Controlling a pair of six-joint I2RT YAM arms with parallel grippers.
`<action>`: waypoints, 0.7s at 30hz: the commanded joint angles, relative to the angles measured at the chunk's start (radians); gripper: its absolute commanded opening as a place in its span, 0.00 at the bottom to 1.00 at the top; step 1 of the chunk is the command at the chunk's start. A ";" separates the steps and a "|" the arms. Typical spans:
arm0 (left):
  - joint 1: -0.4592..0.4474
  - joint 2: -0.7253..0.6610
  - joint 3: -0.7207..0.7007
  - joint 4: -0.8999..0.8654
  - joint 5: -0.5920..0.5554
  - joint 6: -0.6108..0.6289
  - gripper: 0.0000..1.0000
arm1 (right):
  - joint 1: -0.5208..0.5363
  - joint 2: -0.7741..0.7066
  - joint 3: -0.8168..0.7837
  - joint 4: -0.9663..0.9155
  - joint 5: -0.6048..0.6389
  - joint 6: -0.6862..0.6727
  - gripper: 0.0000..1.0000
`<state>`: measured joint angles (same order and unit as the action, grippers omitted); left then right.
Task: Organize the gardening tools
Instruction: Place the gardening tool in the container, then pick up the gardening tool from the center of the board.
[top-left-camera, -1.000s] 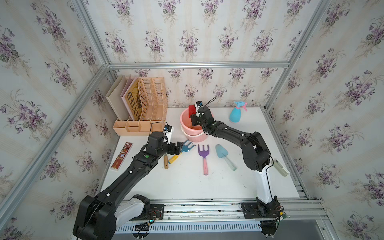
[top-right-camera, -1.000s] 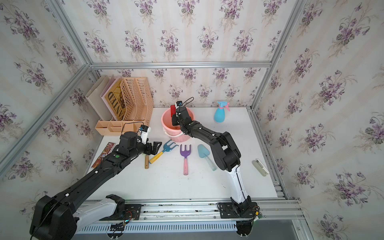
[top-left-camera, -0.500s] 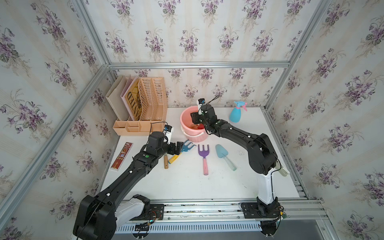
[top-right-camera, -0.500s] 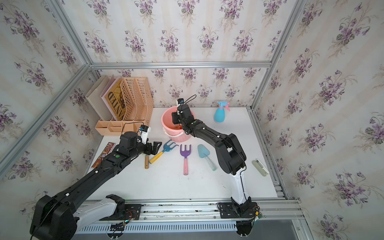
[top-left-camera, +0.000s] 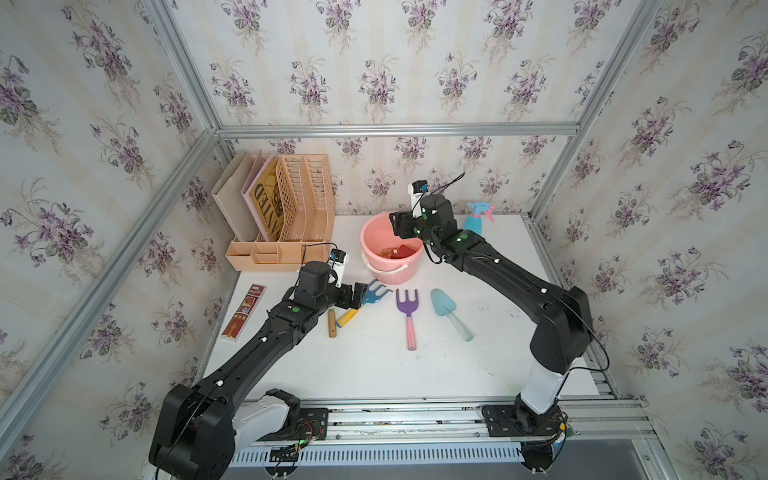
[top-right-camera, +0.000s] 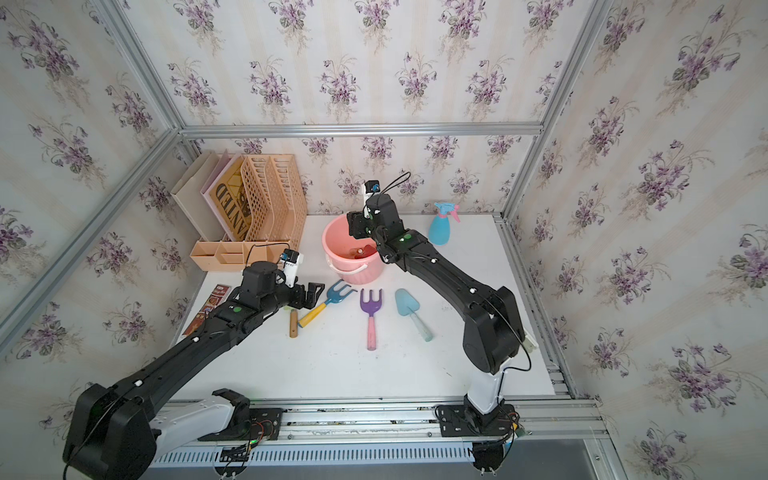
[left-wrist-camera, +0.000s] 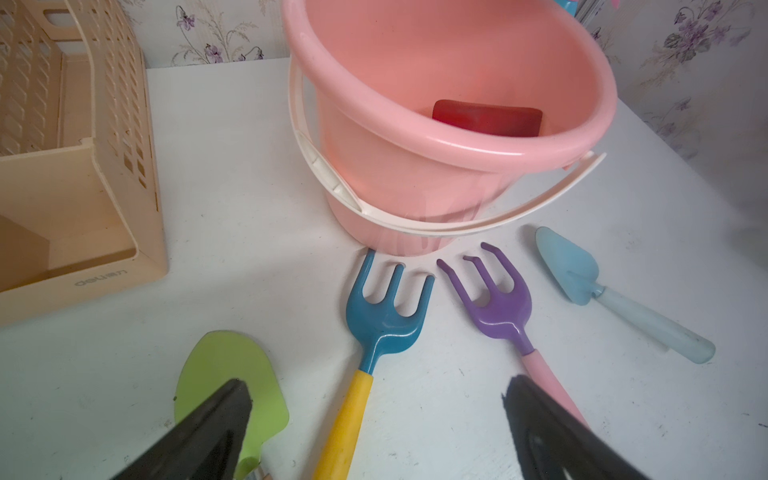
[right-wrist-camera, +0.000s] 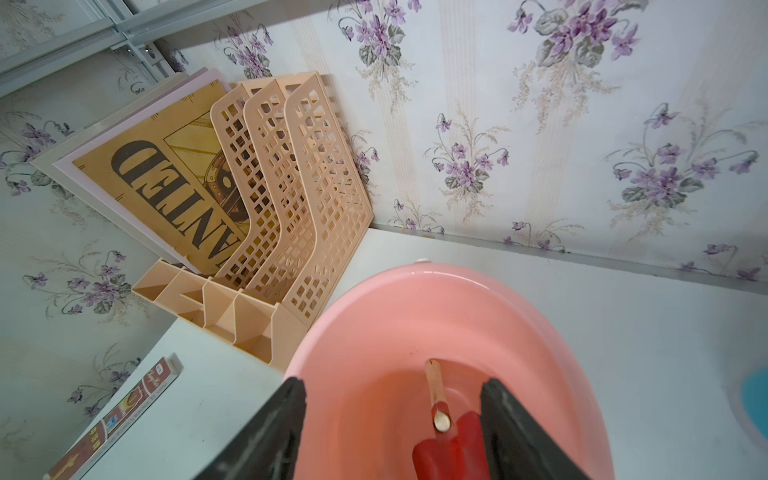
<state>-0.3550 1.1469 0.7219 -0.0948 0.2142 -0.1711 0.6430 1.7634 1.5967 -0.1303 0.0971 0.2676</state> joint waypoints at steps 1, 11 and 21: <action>0.000 0.008 0.007 -0.006 0.004 0.008 0.99 | -0.009 -0.079 -0.051 -0.163 0.025 0.038 0.71; -0.007 0.003 -0.007 -0.037 0.019 0.009 0.99 | -0.083 -0.295 -0.254 -0.420 -0.025 0.130 0.69; -0.018 0.026 0.004 -0.087 0.022 0.019 0.99 | -0.091 -0.339 -0.465 -0.570 -0.041 0.157 0.68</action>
<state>-0.3706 1.1641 0.7166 -0.1558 0.2291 -0.1650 0.5541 1.4200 1.1641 -0.6220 0.0414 0.4145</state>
